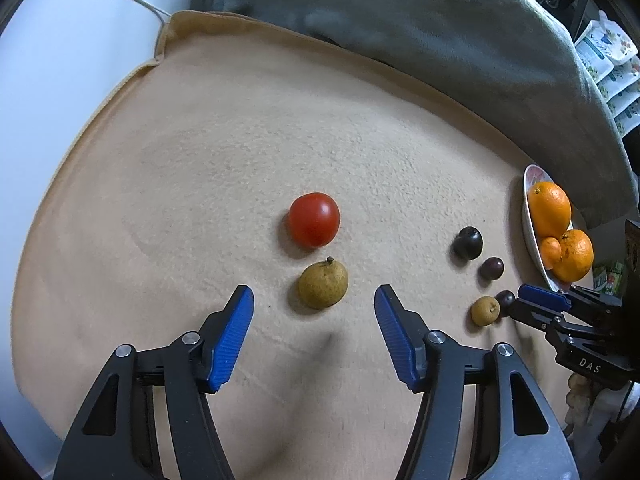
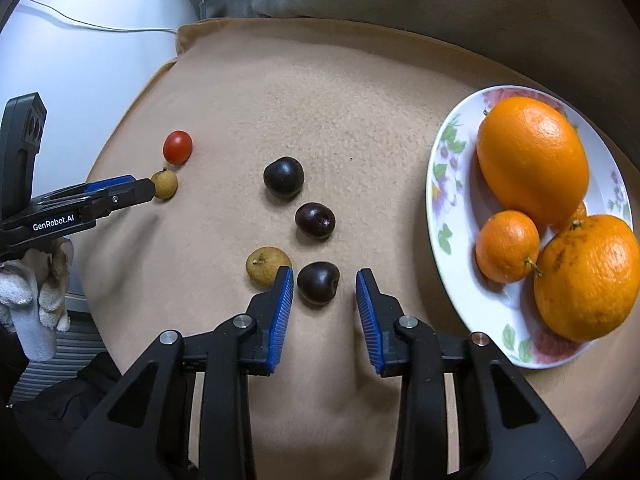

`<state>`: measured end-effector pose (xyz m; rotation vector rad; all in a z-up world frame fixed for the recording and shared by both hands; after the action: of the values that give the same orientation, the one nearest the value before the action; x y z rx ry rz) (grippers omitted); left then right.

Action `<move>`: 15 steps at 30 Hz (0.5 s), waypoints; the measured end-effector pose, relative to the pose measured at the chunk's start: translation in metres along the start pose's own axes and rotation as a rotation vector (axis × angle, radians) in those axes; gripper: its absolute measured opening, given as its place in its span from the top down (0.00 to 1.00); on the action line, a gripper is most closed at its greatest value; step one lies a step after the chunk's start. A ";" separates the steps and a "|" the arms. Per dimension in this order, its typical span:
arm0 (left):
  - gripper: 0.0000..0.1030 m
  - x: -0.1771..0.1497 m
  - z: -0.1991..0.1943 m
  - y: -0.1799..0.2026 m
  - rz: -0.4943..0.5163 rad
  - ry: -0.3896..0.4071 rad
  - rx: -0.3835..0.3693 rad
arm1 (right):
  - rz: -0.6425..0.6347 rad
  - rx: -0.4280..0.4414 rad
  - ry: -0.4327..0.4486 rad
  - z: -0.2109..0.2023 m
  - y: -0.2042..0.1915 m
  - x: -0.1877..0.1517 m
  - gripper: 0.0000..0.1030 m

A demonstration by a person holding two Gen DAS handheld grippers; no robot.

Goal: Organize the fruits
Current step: 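Move the left tool to the pear while the right tool approaches a dark plum, then close the left tool on the pear while the right tool closes on the dark plum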

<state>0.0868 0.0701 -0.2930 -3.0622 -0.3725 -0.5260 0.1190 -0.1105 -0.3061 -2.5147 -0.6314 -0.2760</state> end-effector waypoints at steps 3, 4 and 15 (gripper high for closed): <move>0.43 0.002 0.006 0.003 0.011 -0.011 0.000 | -0.008 -0.001 -0.009 0.005 -0.001 0.003 0.67; 0.45 0.002 0.008 0.003 0.011 -0.014 -0.001 | -0.010 -0.002 -0.012 0.006 -0.002 0.002 0.67; 0.50 0.004 0.021 0.006 0.008 -0.039 -0.002 | -0.018 -0.007 -0.028 0.013 -0.002 0.002 0.68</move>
<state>0.0984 0.0662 -0.3117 -3.0783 -0.3609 -0.4673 0.1205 -0.1006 -0.3156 -2.5248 -0.6662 -0.2505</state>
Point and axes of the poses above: each gripper's, at about its wrist camera, not at the fingertips, and z roughly the way its jaws point, y to its right, x to its top, the point moved 9 cm from there along z, roughly the way its jaws point, and after that the axes turned 12 degrees about x, right-handed, at the moved point
